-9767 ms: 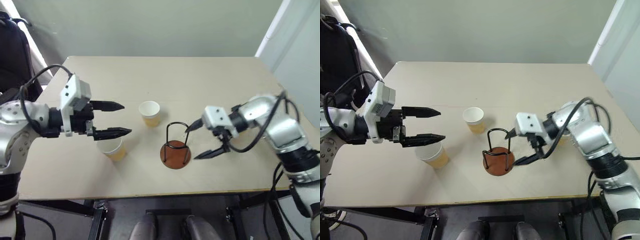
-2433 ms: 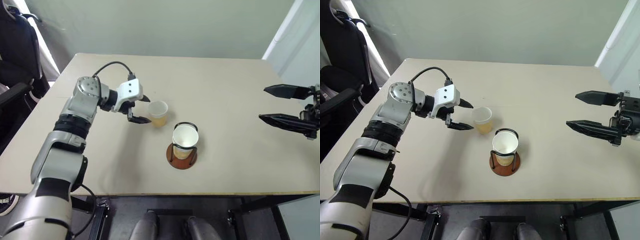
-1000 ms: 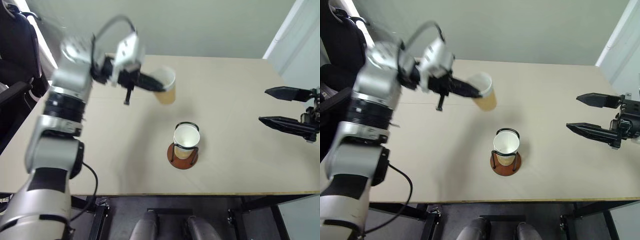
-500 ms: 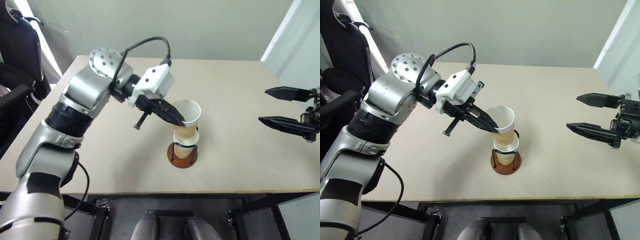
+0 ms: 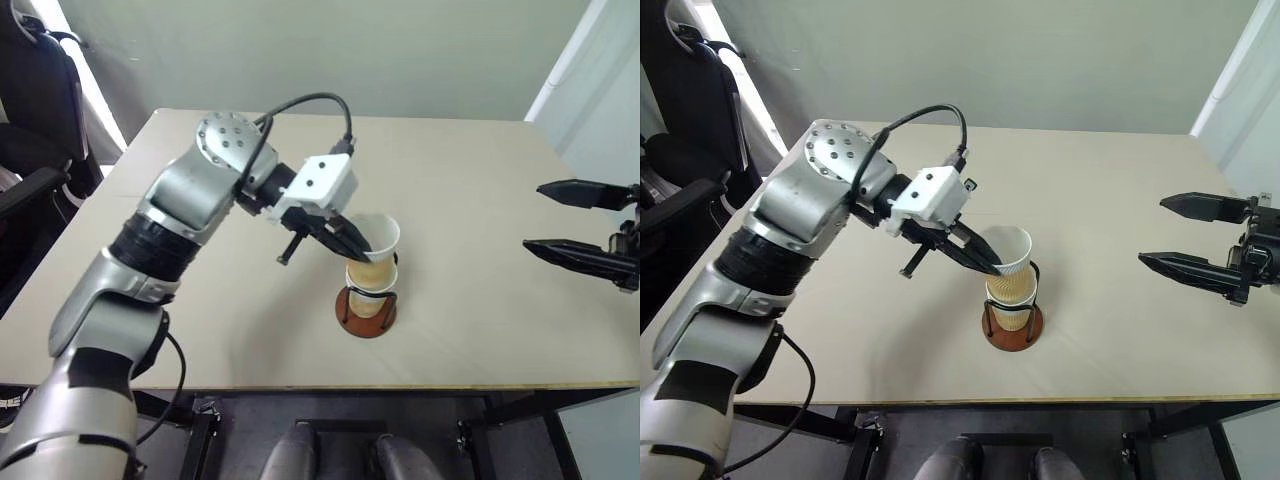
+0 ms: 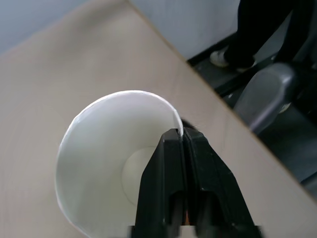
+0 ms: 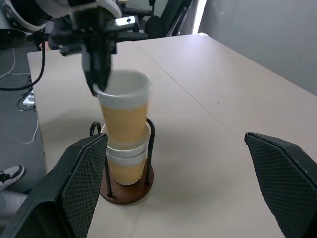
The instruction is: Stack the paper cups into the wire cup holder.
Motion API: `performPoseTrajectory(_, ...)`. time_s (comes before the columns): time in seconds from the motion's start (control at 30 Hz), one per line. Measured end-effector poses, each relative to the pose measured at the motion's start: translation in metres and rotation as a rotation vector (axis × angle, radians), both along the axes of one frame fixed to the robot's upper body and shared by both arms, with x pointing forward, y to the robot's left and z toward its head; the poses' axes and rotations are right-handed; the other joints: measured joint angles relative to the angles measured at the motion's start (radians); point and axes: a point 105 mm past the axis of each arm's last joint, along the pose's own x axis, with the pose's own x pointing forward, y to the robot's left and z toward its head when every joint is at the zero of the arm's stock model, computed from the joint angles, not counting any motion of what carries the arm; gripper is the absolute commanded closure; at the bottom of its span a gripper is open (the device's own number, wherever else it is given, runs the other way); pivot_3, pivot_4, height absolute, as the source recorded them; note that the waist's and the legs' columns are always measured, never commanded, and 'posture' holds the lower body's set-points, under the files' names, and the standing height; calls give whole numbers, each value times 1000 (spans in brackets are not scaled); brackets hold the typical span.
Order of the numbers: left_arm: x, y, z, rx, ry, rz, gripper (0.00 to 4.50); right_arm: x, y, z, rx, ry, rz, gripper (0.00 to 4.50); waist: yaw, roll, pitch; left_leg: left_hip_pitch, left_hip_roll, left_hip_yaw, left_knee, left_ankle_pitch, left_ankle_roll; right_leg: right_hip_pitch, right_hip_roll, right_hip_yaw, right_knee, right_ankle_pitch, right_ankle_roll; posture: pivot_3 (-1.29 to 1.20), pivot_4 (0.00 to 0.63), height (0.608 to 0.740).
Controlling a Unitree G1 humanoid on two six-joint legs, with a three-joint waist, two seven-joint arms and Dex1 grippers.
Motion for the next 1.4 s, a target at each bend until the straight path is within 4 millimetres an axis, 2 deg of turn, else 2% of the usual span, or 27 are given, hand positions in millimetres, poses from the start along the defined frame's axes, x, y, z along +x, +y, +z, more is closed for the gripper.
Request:
performPoseTrajectory(0.17, 3, -1, -1, -19, 3, 4, 1582, 3, 3, 1, 0, -5, 2, 0, -2, 0, 0, 0, 0, 0, -2, 0, 0, 0, 0, 0, -2, 0, 0, 0, 150, 740)
performPoseTrajectory(0.3, 1, -2, 11, -102, 25, 10, 189, 5, 7, -1, -3, 11, 25, 0, -1, 0, 0, -2, 0, 0, -2, 0, 0, -1, 0, 0, -4, 1, 1, 0, 150, 740)
performPoseTrajectory(0.33, 1, 0, 16, -140, 49, 26, 20, 5, 8, -2, -4, 18, 33, 0, -1, 0, 0, -2, 0, 0, -3, 0, 0, -1, 0, 0, -4, 1, 1, 0, 150, 740)
performPoseTrajectory(0.43, 2, 18, 31, -291, 176, 132, 20, 5, 11, -10, -19, 64, 62, 0, -3, 0, 0, -2, 0, 1, -4, 0, 0, -1, 0, 0, -5, 1, 1, 0, 150, 740)
performPoseTrajectory(0.5, 4, 54, 29, -325, 253, 264, 20, 2, 8, -20, -41, 119, 69, 0, -8, 1, 0, 0, 0, 1, -7, 0, -1, -1, 0, 0, -6, 1, 1, 0, 150, 740)
performPoseTrajectory(0.6, -2, 126, -4, -271, 363, 528, 20, 0, -8, -41, -85, 233, 43, 0, -22, 2, -1, 1, 1, 1, -9, 3, -5, -2, 0, 1, -7, -2, -1, 0, 150, 740)
performPoseTrajectory(0.63, -5, 144, -15, -254, 396, 600, 20, 1, -16, -44, -87, 256, 25, 0, -21, 2, -1, 0, 1, 0, -9, 3, -5, -3, 0, 1, -7, -2, -1, 0, 150, 740)
performPoseTrajectory(0.7, -11, 162, -26, -235, 426, 676, 20, 2, -28, -45, -110, 261, 3, 0, -14, 2, 0, -1, 1, 0, -8, 2, -4, -4, 0, 1, -7, -1, -2, 0, 150, 740)
performPoseTrajectory(0.83, -23, 180, -14, -290, 391, 743, 20, 3, -50, -35, -149, 221, -28, 0, 5, 1, 0, -1, 0, -1, -7, 1, -1, -6, 0, 0, -7, 1, -6, 0, 150, 740)
performPoseTrajectory(1.0, -39, 189, 0, -328, 364, 770, 20, 5, -69, -22, -166, 183, -53, 0, -4, 2, -1, 1, 0, 0, -7, 2, -3, -2, 0, 0, -5, -2, -17, 0, 150, 740)
performPoseTrajectory(1.1, -42, 193, -2, -329, 359, 797, 20, 10, -67, -14, -177, 148, -28, 0, -12, 2, -1, 4, 0, 0, -8, 2, -3, -2, 0, 0, -2, -1, -17, 0, 150, 740)
performPoseTrajectory(1.23, -47, 196, -8, -320, 383, 816, 20, 12, -62, -17, -188, 167, 10, 0, -16, 2, -1, 4, 0, 0, -10, 1, -5, -3, 0, 0, -1, -1, -16, 0, 150, 740)
performPoseTrajectory(1.4, -50, 197, -5, -315, 366, 831, 20, 13, -62, -18, -191, 181, 27, 0, -15, 2, -1, 4, 1, 0, -12, 0, -6, -3, 0, 0, -1, -1, -16, 0, 150, 740)
